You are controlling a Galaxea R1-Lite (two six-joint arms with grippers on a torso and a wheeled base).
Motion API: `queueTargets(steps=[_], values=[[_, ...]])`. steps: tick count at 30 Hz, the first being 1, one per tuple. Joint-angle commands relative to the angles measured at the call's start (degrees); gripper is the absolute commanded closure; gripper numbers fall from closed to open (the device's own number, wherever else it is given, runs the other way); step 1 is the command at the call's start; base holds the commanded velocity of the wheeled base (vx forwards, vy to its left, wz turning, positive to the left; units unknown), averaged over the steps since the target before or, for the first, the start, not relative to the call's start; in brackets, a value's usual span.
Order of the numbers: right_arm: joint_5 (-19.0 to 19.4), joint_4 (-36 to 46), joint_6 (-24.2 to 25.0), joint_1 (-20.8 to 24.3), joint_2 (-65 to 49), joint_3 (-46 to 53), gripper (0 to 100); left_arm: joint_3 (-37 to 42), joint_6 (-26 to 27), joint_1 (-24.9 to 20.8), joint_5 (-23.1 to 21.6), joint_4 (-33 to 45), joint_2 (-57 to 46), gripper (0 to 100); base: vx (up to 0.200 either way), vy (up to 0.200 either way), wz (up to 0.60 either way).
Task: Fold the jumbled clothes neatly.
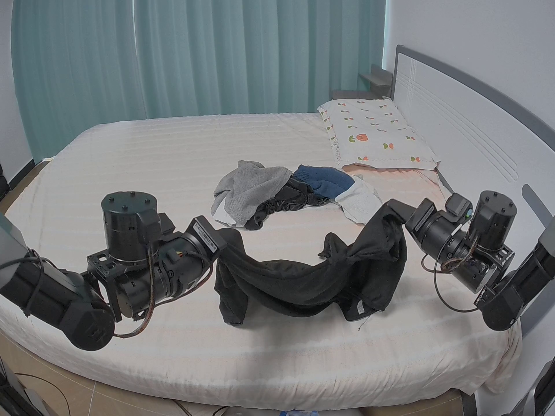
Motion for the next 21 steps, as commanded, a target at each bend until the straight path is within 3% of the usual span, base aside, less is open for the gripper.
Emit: queueTargets(steps=[1, 8, 14, 21], values=[[-1.11, -0.35, 0.15, 0.41, 3.02, 1.85, 100, 2.73, -0.49, 0.13, -0.36, -0.77, 3.19, 100, 0.0, 0.0, 0.0], [-1.28, -0.52, 0.24, 1.11, 4.87, 2.64, 100, 4.66, -1.45, 0.31, -0.27, -0.86, 3.63, 100, 0.0, 0.0, 0.0], [-1.37, -0.78, 0.24, 1.64, 5.57, 3.08, 100, 5.72, -1.45, 0.31, -0.27, -0.86, 3.37, 100, -0.2, 0.0, 0.0], [-1.55, -0.78, 0.42, 2.6, 6.28, 3.52, 100, 5.72, -1.63, 0.39, 0.08, -0.86, 3.55, 100, 0.0, 0.0, 0.0]])
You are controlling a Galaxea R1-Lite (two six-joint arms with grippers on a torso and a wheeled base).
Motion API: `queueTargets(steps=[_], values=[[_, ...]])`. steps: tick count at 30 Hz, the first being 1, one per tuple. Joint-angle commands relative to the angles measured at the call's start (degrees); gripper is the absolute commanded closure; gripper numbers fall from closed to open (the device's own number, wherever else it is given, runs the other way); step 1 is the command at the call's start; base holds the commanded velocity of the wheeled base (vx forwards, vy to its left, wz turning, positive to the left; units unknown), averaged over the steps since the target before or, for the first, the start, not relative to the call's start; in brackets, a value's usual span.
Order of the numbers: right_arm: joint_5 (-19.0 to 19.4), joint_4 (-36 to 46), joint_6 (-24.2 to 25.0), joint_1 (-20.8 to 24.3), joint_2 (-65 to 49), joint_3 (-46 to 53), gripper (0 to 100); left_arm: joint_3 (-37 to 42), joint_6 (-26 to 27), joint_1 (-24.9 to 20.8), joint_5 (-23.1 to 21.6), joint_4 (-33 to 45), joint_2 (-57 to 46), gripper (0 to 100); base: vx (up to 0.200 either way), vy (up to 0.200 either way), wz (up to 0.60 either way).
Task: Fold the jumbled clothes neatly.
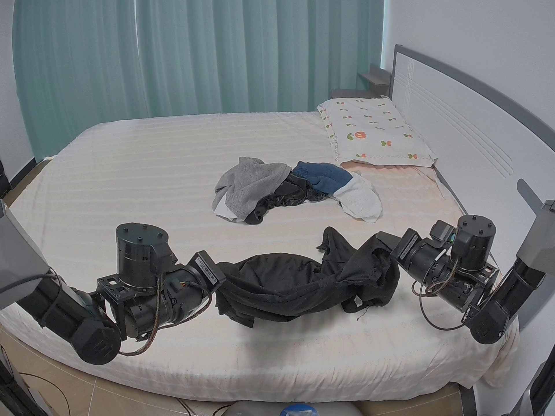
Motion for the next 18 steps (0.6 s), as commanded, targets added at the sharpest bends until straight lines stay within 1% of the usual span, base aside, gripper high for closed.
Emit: queueTargets(steps=[1, 3, 4, 5, 10, 13, 16, 18], values=[[-0.2, -0.02, 0.03, 0.91, 0.46, 0.32, 100, -0.37, -0.48, 0.18, 0.15, -0.01, -0.02, 100, 0.0, 0.0, 0.0], [-0.29, -0.1, -0.06, 0.91, 0.55, 0.59, 100, -0.72, -1.62, 0.26, 0.24, -0.01, -0.1, 100, 0.0, 0.0, 0.0], [-0.29, -0.28, -0.06, 0.83, 0.64, 0.5, 100, -0.72, -3.47, 0.7, -0.37, -0.01, -0.46, 100, 0.0, 0.0, 0.0], [-0.37, -0.37, -0.06, 0.83, 0.64, 0.5, 100, -0.72, -3.91, 0.88, -0.46, -0.18, -0.54, 100, 0.0, 0.0, 0.0], [-1.69, -0.46, -0.41, 1.09, 0.02, 0.5, 100, -0.55, -4.0, 1.14, -0.29, -1.76, -0.37, 100, 0.0, 0.2, 0.0], [-3.98, -0.37, -0.85, 1.09, 0.11, -0.03, 100, -0.11, -3.91, 1.32, -0.2, -3.35, -0.54, 100, 0.0, 0.2, 0.0], [-4.15, -0.37, -0.94, 1.09, 0.02, -0.03, 100, -0.02, -3.73, 1.32, -0.11, -3.7, -0.54, 100, 0.0, 0.2, 0.0], [-5.03, -0.37, -1.03, 1.62, 0.11, -0.2, 100, -0.28, -3.56, 1.93, -0.02, -3.79, -0.54, 100, 0.0, 0.2, 0.0]])
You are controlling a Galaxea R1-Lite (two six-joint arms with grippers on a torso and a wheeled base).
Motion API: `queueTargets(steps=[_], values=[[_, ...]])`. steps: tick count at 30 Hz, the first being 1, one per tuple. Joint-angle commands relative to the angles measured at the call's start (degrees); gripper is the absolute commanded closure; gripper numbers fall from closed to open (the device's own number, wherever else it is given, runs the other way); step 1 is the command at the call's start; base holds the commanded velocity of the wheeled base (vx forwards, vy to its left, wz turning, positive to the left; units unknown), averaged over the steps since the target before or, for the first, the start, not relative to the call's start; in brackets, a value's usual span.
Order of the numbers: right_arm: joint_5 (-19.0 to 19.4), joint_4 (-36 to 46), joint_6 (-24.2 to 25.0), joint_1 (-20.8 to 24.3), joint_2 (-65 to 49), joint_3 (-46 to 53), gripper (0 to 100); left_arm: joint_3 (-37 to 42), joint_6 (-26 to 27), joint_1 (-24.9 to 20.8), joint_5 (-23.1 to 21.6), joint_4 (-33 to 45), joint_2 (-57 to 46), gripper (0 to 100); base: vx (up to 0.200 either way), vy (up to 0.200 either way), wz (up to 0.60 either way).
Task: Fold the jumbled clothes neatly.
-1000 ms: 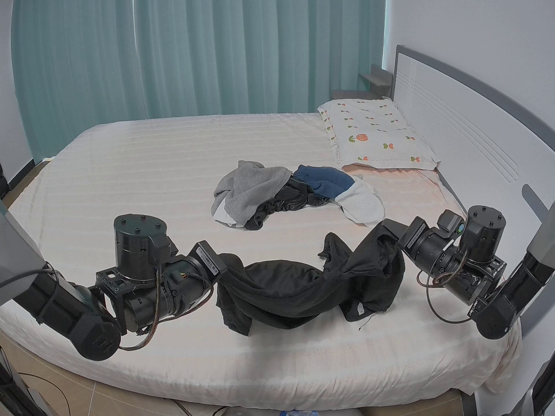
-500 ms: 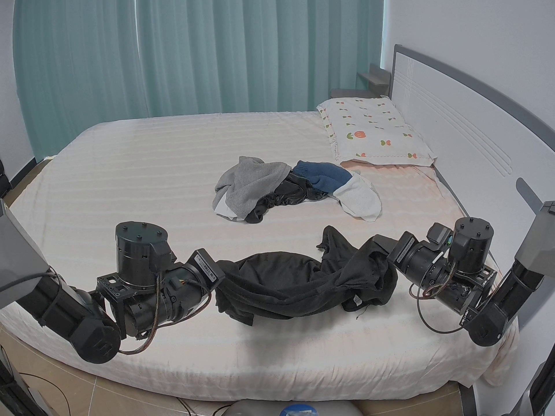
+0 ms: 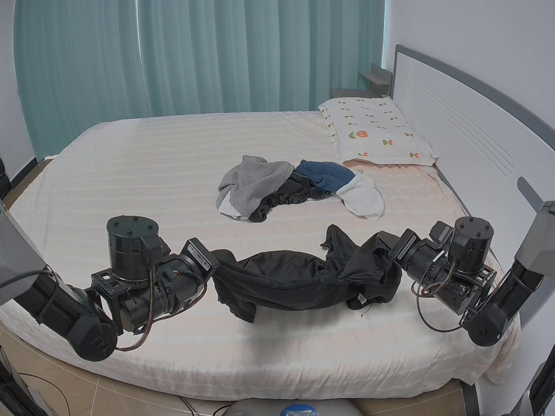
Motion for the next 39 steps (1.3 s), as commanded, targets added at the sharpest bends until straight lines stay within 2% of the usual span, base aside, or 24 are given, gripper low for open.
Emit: queueTargets(steps=[1, 4, 9, 15, 39], values=[[-1.29, 0.01, -0.24, 0.57, -0.09, -0.43, 100, -0.14, 0.23, 0.82, 0.09, -0.1, -0.22, 100, 0.0, 0.2, 0.0], [-3.84, -0.08, -0.86, 0.75, 0.27, -0.78, 100, -0.22, 0.4, 1.26, 0.0, -0.1, -0.48, 100, 0.0, 0.2, 0.0], [-4.89, -0.43, -1.03, 1.89, 3.43, -2.1, 100, -0.14, 0.4, 1.26, -0.09, -0.1, -0.66, 100, 0.0, 0.2, 0.0], [-9.46, -4.65, -1.47, 1.72, 5.19, -3.94, 100, -0.05, 0.4, 1.26, -0.09, -0.1, -0.74, 100, 0.0, 0.2, 0.0], [-8.67, -10.01, -1.12, 1.72, 2.02, -3.33, 100, 0.22, 0.4, 1.26, 0.0, -0.1, -2.5, 100, 0.0, 0.2, 0.0]])
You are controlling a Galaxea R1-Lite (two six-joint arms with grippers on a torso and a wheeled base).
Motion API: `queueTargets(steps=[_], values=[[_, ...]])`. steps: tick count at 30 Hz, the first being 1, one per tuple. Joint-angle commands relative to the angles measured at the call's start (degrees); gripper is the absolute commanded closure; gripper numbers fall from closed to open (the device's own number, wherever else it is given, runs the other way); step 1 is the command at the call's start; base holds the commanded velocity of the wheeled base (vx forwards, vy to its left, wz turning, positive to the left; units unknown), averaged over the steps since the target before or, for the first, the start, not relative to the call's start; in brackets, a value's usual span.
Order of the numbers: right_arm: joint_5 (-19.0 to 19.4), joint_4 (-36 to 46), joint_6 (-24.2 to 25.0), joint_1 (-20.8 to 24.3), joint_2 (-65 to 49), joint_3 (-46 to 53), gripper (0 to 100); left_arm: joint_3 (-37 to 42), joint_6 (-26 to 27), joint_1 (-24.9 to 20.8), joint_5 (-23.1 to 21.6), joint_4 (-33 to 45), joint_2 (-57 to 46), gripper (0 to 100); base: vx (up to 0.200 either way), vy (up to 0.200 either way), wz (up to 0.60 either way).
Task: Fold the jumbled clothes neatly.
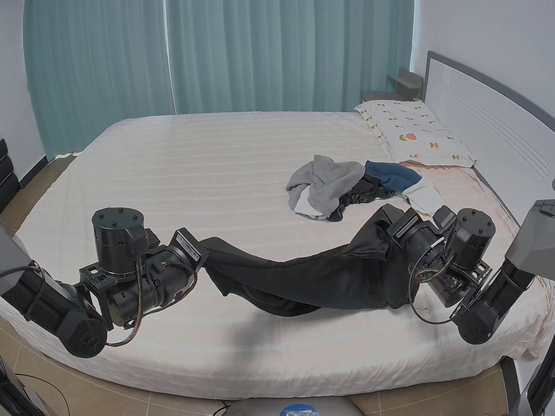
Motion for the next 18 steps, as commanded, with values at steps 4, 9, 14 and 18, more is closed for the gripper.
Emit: queueTargets(steps=[4, 9, 14, 18], values=[[-0.08, -0.76, 0.0, -0.1, -0.13, -0.18, 100, 0.08, -0.06, -0.01, -0.05, -0.02, -0.41, 100, 0.0, 0.2, 0.0], [-0.08, -0.76, 0.09, 0.08, -1.1, -0.09, 100, 0.08, -0.06, -0.01, 0.04, 0.07, -0.5, 100, 0.0, 0.2, 0.0], [0.01, -0.76, 0.18, 0.08, -1.45, -0.36, 100, 0.17, -0.06, -0.01, 0.04, 0.07, -0.67, 100, 0.0, 0.2, 0.0], [0.01, -0.76, 0.18, 0.17, -1.54, -0.36, 100, 0.17, 0.03, -0.01, 0.04, 0.07, -0.94, 100, 0.0, 0.2, 0.0]])
